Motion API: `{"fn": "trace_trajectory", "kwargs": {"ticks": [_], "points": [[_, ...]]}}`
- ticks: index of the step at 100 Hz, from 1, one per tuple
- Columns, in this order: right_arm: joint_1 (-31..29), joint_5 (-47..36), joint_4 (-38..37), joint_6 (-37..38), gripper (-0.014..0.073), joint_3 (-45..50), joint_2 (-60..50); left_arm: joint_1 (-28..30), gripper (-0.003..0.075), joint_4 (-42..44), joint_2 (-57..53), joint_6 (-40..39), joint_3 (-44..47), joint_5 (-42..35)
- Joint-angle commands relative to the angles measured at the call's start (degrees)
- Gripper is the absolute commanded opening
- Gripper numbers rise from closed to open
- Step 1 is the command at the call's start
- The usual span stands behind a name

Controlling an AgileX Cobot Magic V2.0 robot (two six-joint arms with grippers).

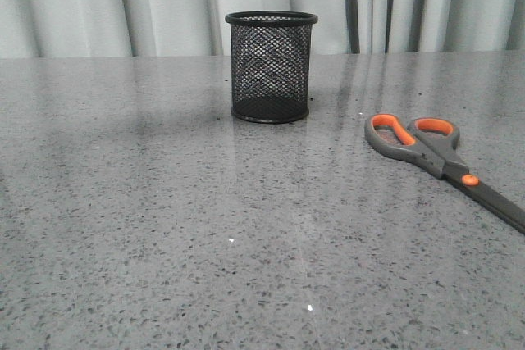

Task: Put pen and scissors into bin
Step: 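Lift the pink marker with the left gripper over the mesh cup, then lower the marker into the cup and open the left gripper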

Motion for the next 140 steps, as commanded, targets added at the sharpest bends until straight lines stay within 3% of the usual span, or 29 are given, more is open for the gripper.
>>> {"fn": "trace_trajectory", "kwargs": {"ticks": [1,51,61,76,87,110,119,131,140], "points": [[-0.4,-3.0,0.5,-0.7,0.0381,-2.1,0.3,-1.2,-0.0019,-5.3,0.2,1.8,-3.5,-1.7],[-0.4,-2.0,0.5,-0.7,0.0381,-2.1,0.3,-1.7,0.0001,-4.0,7.1,2.0,-7.4,-1.3],[-0.4,-2.0,0.5,-0.7,0.0381,-2.1,0.3,-1.6,0.0098,-3.6,7.1,2.0,-7.4,-0.1],[-0.4,-2.0,0.5,-0.7,0.0381,-2.1,0.3,-1.5,0.0354,-3.9,7.1,2.0,-7.4,-0.1],[-0.4,-2.5,0.5,-0.7,0.0381,-2.1,0.3,-0.9,0.0425,-3.9,5.8,2.0,-7.4,1.5],[-0.4,-3.7,0.5,-0.7,0.0381,-1.9,0.3,3.6,0.0395,0.5,-1.4,0.9,-7.4,5.9],[-0.4,-3.6,0.5,-0.7,0.0381,-1.9,0.3,6.4,0.0277,6.9,-5.0,-5.5,-7.4,7.2],[-0.4,-2.5,0.6,-0.7,0.0381,-2.1,0.3,11.2,-0.0005,16.3,-9.8,-12.6,-7.4,15.9],[-0.4,-2.1,0.9,-0.7,0.0381,-2.1,0.3,14.8,-0.0020,20.2,-13.1,-16.5,-7.1,22.0]]}}
